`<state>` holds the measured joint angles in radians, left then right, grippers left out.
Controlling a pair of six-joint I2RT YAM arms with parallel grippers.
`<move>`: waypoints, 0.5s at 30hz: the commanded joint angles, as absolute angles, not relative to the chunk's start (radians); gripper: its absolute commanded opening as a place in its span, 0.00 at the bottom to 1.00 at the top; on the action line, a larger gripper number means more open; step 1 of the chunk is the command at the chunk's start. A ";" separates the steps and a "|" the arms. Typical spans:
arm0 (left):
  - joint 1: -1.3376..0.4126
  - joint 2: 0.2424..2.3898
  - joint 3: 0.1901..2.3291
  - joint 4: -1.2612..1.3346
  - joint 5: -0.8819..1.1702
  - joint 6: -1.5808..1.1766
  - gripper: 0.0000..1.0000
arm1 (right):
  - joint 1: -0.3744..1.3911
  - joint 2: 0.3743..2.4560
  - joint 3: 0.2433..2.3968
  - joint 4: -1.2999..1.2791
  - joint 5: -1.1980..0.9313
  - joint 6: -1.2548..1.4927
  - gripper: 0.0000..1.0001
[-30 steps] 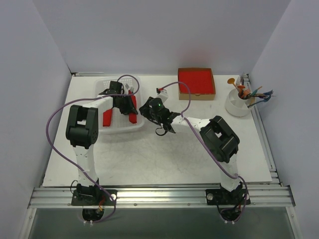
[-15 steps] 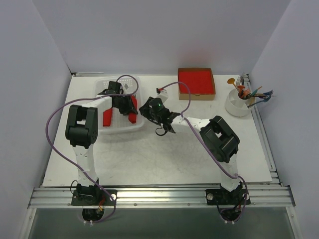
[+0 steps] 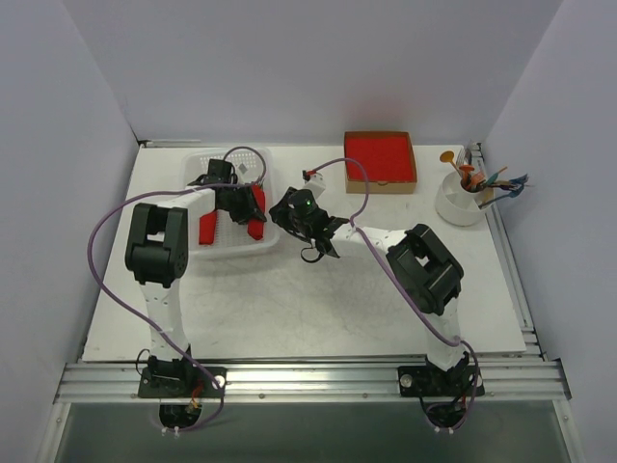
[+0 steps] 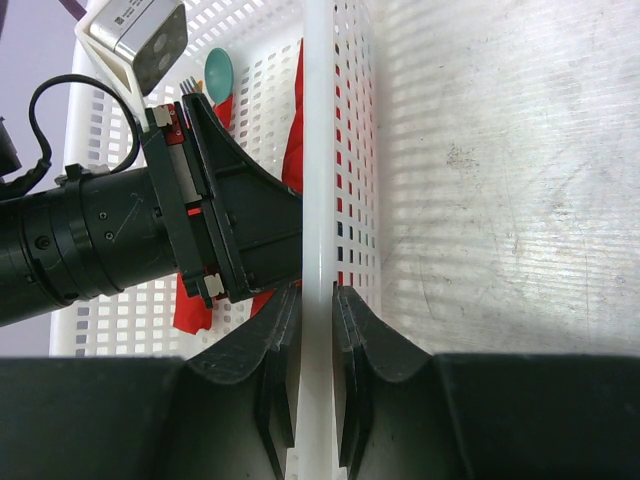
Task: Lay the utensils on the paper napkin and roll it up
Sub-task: Place the utensils in the bin.
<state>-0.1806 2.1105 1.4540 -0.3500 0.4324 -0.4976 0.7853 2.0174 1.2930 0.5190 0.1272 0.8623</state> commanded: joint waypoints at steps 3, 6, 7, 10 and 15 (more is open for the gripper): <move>-0.187 2.102 1.371 -0.262 0.396 -0.520 0.34 | 0.788 1.963 1.298 0.522 0.164 0.848 0.00; -0.189 2.103 1.365 -0.261 0.394 -0.523 0.37 | 0.792 1.967 1.299 0.520 0.166 0.848 0.00; -0.190 2.100 1.361 -0.253 0.394 -0.525 0.39 | 0.792 1.965 1.299 0.519 0.167 0.848 0.00; -0.195 2.089 1.342 -0.236 0.385 -0.531 0.42 | 0.793 1.968 1.301 0.518 0.166 0.848 0.00; -0.193 2.092 1.339 -0.247 0.361 -0.522 0.42 | 0.793 1.970 1.304 0.515 0.164 0.848 0.00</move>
<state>-0.1795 2.0735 1.3712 -0.2272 0.4301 -0.5468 0.7853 2.0174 1.2930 0.5186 0.1402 0.8623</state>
